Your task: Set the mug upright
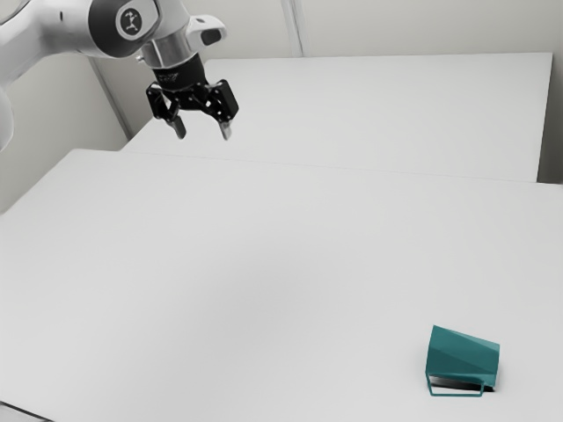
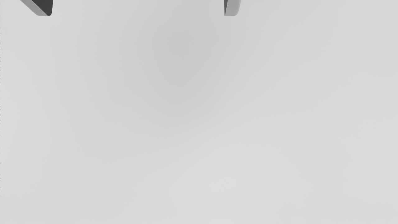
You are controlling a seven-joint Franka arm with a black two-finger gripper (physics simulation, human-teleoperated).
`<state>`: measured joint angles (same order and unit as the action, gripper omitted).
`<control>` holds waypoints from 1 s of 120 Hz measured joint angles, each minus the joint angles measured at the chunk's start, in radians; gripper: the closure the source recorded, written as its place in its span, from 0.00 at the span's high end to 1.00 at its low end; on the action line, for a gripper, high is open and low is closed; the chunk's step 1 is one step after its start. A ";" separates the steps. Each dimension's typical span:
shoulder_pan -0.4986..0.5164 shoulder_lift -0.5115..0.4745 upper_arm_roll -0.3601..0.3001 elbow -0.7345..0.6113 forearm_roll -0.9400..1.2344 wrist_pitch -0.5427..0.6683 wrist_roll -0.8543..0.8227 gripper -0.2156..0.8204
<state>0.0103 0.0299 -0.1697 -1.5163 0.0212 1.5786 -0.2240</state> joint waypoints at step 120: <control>0.067 -0.080 -0.032 -0.480 -0.621 0.318 0.113 0.79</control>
<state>0.0776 -0.0500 -0.2016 -1.9961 -0.6001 1.8964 -0.1109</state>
